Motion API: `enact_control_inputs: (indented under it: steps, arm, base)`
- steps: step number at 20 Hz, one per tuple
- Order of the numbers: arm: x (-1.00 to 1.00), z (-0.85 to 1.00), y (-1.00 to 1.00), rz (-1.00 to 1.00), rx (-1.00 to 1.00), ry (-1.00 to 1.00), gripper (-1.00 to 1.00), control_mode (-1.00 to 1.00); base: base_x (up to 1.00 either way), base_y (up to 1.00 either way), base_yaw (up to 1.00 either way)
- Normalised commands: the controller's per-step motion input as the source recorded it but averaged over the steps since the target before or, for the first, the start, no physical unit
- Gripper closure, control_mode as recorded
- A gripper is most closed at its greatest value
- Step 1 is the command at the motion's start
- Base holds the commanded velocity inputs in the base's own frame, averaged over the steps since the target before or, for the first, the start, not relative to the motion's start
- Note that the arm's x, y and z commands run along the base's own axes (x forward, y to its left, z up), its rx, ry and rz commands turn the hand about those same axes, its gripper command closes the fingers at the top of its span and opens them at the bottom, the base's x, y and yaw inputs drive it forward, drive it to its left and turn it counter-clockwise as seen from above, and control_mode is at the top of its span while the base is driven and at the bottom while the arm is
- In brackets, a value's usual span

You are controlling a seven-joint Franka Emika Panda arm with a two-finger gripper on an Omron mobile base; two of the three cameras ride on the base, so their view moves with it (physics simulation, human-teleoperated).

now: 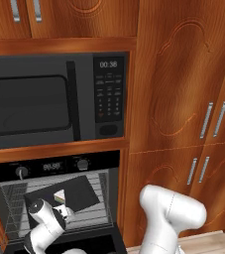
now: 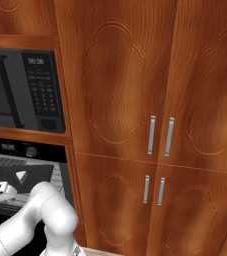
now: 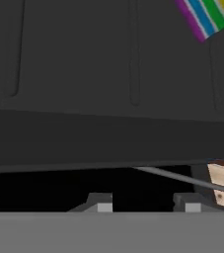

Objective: Take the baked cake out of the oven and place it on the plate for cooling. Then close the oven door.

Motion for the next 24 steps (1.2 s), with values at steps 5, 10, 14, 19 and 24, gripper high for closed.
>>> enact_control_inputs:
  steps: [5,10,14,19,24]
  arm:
    - [-0.4,-0.7,0.02,0.01,0.0,0.15,-1.0,-1.0]
    - [-0.13,0.27,-0.03,0.01,0.13,-0.13,-1.0,-1.0]
    - [-0.53,0.44,0.0,0.0,0.09,-0.3,-1.0,-1.0]
    - [-0.1,0.47,-0.13,0.0,0.02,-0.31,-1.0,-1.0]
    - [0.01,0.55,-0.18,-0.02,0.05,-0.05,-1.0,-1.0]
  base:
    - [0.0,0.0,0.0]
    - [0.0,0.0,0.0]
    - [0.0,0.0,0.0]
    - [0.0,0.0,0.0]
    - [0.0,0.0,0.0]
